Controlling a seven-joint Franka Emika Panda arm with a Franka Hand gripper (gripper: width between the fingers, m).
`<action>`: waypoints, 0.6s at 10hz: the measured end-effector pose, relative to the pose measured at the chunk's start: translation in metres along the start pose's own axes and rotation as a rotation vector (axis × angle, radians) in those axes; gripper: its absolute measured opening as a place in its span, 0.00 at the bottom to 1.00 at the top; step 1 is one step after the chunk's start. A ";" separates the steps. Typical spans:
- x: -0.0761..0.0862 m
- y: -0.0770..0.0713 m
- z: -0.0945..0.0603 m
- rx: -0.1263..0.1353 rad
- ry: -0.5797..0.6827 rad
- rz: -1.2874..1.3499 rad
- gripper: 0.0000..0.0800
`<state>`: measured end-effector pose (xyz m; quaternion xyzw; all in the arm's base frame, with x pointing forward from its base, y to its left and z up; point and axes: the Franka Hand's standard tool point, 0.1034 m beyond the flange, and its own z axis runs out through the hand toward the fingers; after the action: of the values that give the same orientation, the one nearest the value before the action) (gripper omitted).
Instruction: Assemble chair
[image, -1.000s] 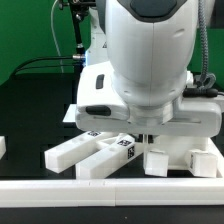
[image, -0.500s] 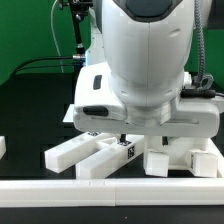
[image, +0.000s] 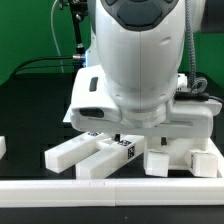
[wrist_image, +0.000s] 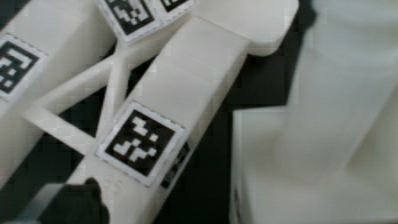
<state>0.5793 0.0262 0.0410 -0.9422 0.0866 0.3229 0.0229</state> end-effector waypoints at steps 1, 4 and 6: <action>-0.002 0.002 0.002 0.002 -0.001 0.003 0.81; -0.001 0.004 0.004 0.003 -0.004 0.008 0.81; -0.002 0.007 0.008 0.004 -0.014 0.015 0.81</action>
Offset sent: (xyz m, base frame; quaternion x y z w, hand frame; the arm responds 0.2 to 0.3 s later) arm -0.0016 0.0024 -0.0042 0.0073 -0.0047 0.0050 1.0000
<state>0.5713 0.0209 0.0361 -0.9391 0.0942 0.3295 0.0231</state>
